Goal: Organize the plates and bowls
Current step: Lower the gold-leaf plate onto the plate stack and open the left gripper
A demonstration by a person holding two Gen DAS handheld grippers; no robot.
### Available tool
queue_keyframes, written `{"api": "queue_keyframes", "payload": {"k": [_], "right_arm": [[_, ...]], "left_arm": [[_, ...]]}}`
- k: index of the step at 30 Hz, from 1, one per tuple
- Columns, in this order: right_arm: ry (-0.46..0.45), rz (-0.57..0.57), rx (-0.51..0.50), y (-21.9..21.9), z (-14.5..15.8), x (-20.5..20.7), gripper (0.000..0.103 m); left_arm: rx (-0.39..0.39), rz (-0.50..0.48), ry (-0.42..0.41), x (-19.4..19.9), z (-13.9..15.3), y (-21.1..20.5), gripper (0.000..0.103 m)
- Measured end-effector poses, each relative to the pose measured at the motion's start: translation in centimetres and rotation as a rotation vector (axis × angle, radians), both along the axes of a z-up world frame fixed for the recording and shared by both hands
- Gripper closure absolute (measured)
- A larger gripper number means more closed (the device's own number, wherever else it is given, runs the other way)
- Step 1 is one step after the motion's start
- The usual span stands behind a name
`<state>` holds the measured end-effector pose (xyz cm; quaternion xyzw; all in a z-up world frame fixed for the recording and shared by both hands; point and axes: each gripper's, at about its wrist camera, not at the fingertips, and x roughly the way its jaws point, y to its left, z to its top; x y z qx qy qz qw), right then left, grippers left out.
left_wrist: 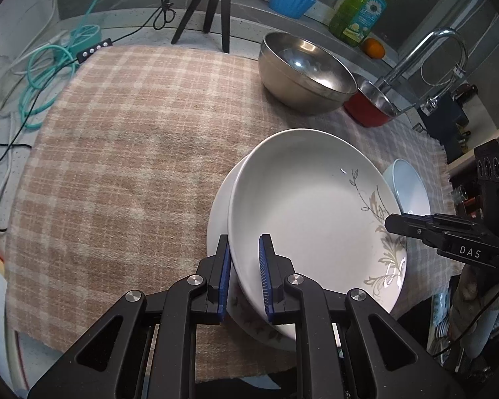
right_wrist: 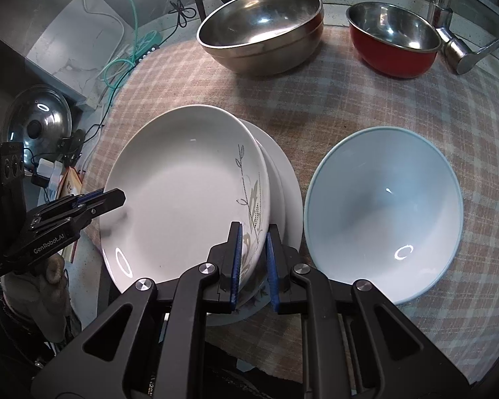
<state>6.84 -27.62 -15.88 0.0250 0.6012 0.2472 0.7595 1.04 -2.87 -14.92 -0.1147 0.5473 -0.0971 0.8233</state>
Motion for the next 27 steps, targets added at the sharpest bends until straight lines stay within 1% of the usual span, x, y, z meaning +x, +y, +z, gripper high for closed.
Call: {"api": "queue_keyframes", "payload": {"k": [4, 7, 10, 14, 15, 17, 18, 19, 21, 27], "right_arm": [[0.013, 0.001, -0.009, 0.05, -0.36, -0.13, 0.089], [0.002, 0.006, -0.022, 0.21, -0.29, -0.27, 0.088], [0.007, 0.002, -0.015, 0.18, -0.24, -0.3, 0.086], [0.016, 0.01, -0.007, 0.57, -0.2, -0.15, 0.076], [0.016, 0.012, -0.007, 0.63, -0.25, -0.1, 0.075], [0.007, 0.013, -0.016, 0.76, -0.17, -0.13, 0.072], [-0.001, 0.011, -0.022, 0.8, -0.12, -0.14, 0.068], [-0.003, 0.008, -0.031, 0.79, -0.11, -0.09, 0.067], [0.001, 0.001, -0.017, 0.56, -0.13, -0.03, 0.067], [-0.002, -0.015, -0.01, 0.21, 0.09, -0.14, 0.067]], "left_arm": [[0.013, -0.015, 0.013, 0.02, -0.2, -0.31, 0.088], [0.02, -0.027, 0.024, -0.07, -0.4, -0.35, 0.088], [0.027, -0.035, 0.024, -0.09, -0.39, -0.46, 0.088], [0.031, -0.044, 0.029, -0.06, -0.42, -0.5, 0.088], [0.031, -0.045, 0.03, -0.05, -0.44, -0.49, 0.088], [0.024, -0.043, 0.034, -0.06, -0.44, -0.43, 0.088], [0.023, -0.044, 0.035, -0.07, -0.42, -0.45, 0.088], [0.022, -0.045, 0.033, -0.1, -0.34, -0.44, 0.088], [0.013, -0.047, 0.028, -0.09, -0.11, -0.42, 0.088], [0.025, -0.067, 0.027, 0.23, 0.09, -0.5, 0.088]]}}
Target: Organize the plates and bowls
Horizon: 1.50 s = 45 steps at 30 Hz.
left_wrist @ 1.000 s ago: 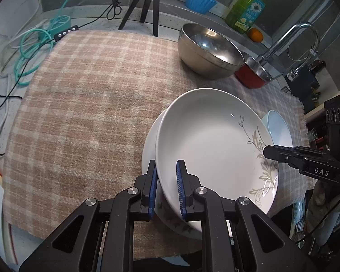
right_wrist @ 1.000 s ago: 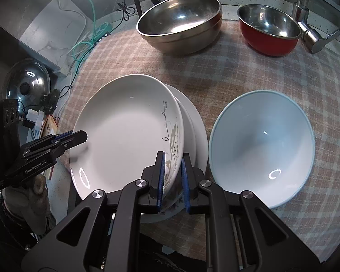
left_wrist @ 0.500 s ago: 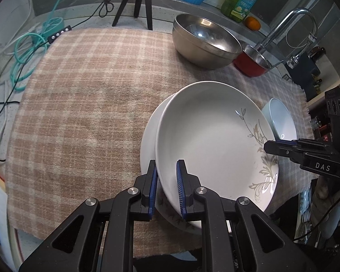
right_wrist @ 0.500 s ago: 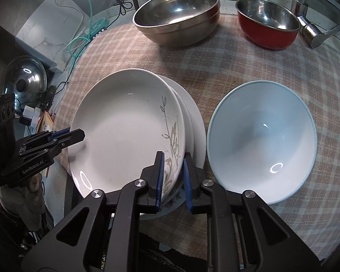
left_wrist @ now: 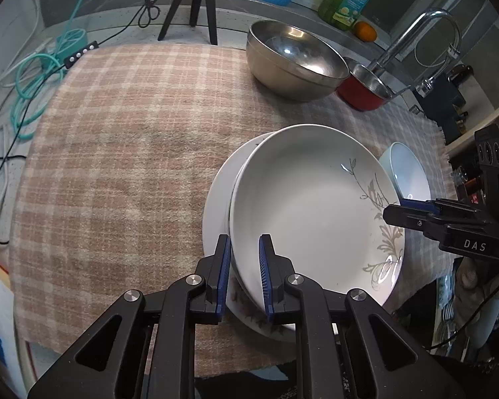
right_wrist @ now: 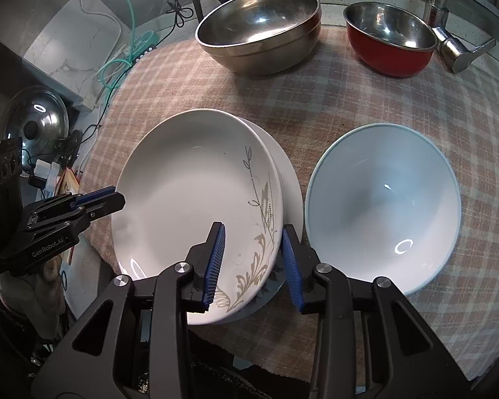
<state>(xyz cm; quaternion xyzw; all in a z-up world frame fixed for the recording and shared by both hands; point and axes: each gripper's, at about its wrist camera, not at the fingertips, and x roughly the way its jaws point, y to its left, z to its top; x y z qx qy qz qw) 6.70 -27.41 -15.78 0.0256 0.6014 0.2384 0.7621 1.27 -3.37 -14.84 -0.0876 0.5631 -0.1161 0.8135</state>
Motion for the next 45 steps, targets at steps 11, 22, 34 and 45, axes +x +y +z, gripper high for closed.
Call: {"api": "queue_keyframes", "payload": {"k": [11, 22, 34, 45], "right_arm": [[-0.045, -0.044, 0.019, -0.3, 1.9, 0.1, 0.063], [-0.103, -0.067, 0.017, 0.3, 3.8, 2.7, 0.062], [-0.184, -0.127, -0.006, 0.8, 5.3, 8.7, 0.056], [-0.127, -0.214, 0.004, 0.4, 3.5, 14.8, 0.056]], "left_arm": [[-0.024, 0.009, -0.02, 1.0, 1.1, 0.7, 0.087], [-0.042, 0.016, -0.048, 3.7, 2.3, 0.8, 0.087], [-0.011, -0.013, -0.079, 9.8, 3.6, 0.0, 0.069], [-0.059, 0.026, -0.074, 16.8, 3.4, 0.4, 0.069]]}}
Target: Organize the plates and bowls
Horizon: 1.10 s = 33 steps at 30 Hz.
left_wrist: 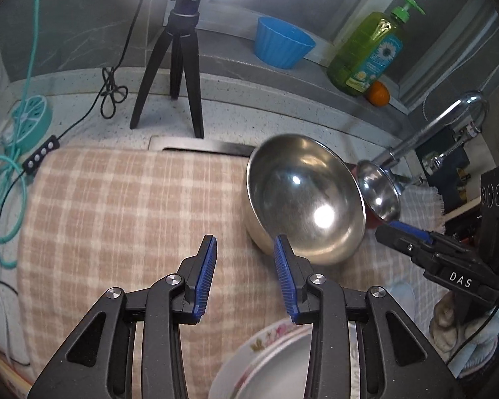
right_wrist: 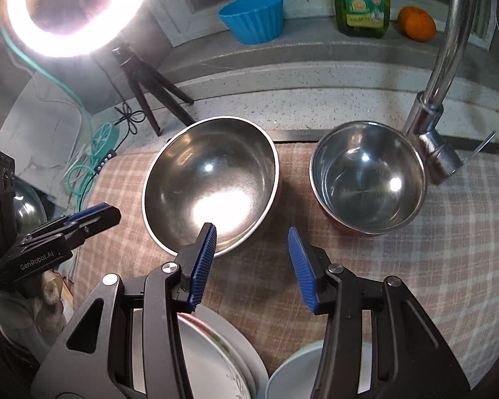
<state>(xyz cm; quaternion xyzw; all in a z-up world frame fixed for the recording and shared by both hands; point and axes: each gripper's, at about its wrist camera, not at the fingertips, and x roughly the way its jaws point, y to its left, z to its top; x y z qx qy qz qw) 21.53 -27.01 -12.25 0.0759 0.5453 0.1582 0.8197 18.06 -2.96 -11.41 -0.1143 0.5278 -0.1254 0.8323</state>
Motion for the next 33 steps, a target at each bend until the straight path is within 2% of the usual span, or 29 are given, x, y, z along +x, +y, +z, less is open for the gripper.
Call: {"api": "queue_keyframes", "payload": {"k": [4, 11, 16, 19, 24, 33], "right_arm": [[0.036, -0.03, 0.025, -0.4, -1.1, 1.5, 0.057], [0.075, -0.022, 0.026, 0.2, -2.7, 2.5, 0.068], [0.102, -0.024, 0.029, 0.4, -3.6, 3.2, 0.078], [0.107, -0.027, 0.019, 0.6, -3.9, 3.3, 0.078], [0.1, -0.036, 0.01, 0.8, -4.1, 3.3, 0.079], [0.109, -0.029, 0.014, 1.4, -3.6, 2.5, 0.08]], "left_arm": [[-0.008, -0.006, 0.02, 1.7, -0.4, -0.1, 0.069], [-0.026, -0.002, 0.079, 3.7, -2.4, -0.3, 0.069], [-0.032, -0.033, 0.096, 4.3, -3.3, -1.0, 0.071], [-0.034, -0.038, 0.098, 4.6, -3.6, -1.2, 0.072], [-0.052, -0.061, 0.1, 4.9, -3.9, -1.5, 0.087], [-0.045, -0.057, 0.09, 4.1, -3.2, -0.9, 0.087]]}}
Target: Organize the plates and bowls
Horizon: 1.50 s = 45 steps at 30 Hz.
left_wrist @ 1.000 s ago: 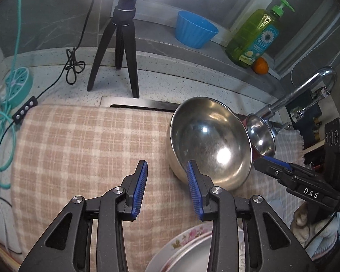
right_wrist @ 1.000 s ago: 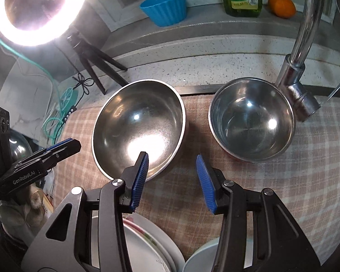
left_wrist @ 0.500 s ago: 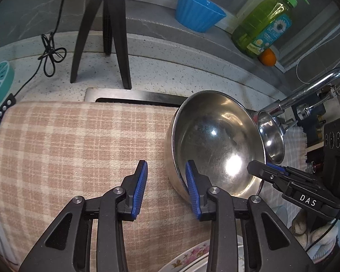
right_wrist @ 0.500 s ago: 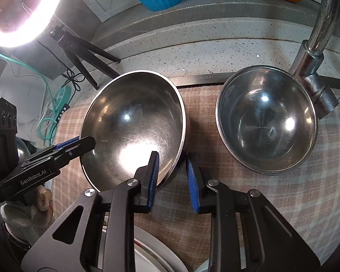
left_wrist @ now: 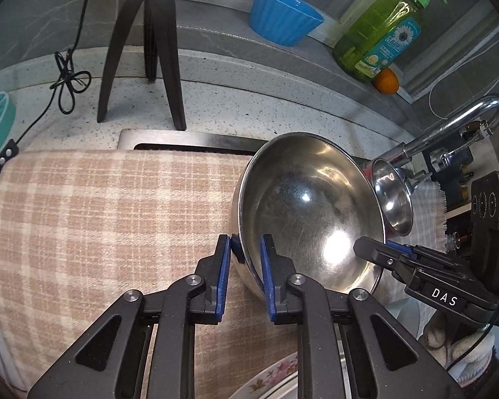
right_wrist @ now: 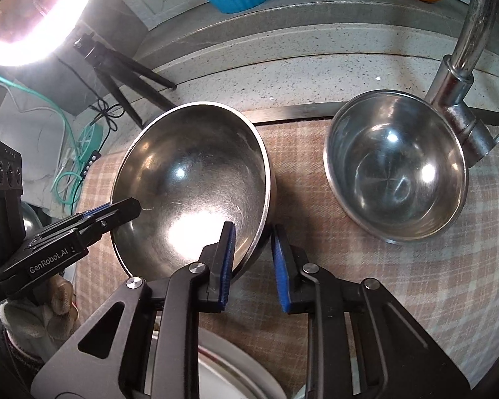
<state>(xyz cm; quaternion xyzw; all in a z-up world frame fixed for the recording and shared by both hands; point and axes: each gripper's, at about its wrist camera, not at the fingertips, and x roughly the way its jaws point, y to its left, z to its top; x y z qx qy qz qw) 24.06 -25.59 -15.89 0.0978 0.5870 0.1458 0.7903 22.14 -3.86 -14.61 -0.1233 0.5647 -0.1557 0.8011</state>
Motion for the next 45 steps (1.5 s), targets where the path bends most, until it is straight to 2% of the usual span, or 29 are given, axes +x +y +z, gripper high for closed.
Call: {"api": "queue_keyframes", "payload": {"k": [16, 32, 45], "right_arm": [[-0.029, 0.127, 0.027, 5.8, 1.9, -3.7, 0.08], [0.004, 0.312, 0.027, 13.3, 0.6, -8.2, 0.08], [0.05, 0.38, 0.055, 15.7, -0.1, -11.8, 0.08]], "left_arm": [[0.002, 0.095, -0.029, -5.2, 1.7, 5.9, 0.087], [0.064, 0.214, -0.015, -12.1, 1.7, 12.1, 0.087], [0.038, 0.285, 0.003, -17.1, 1.2, 14.6, 0.086]]}}
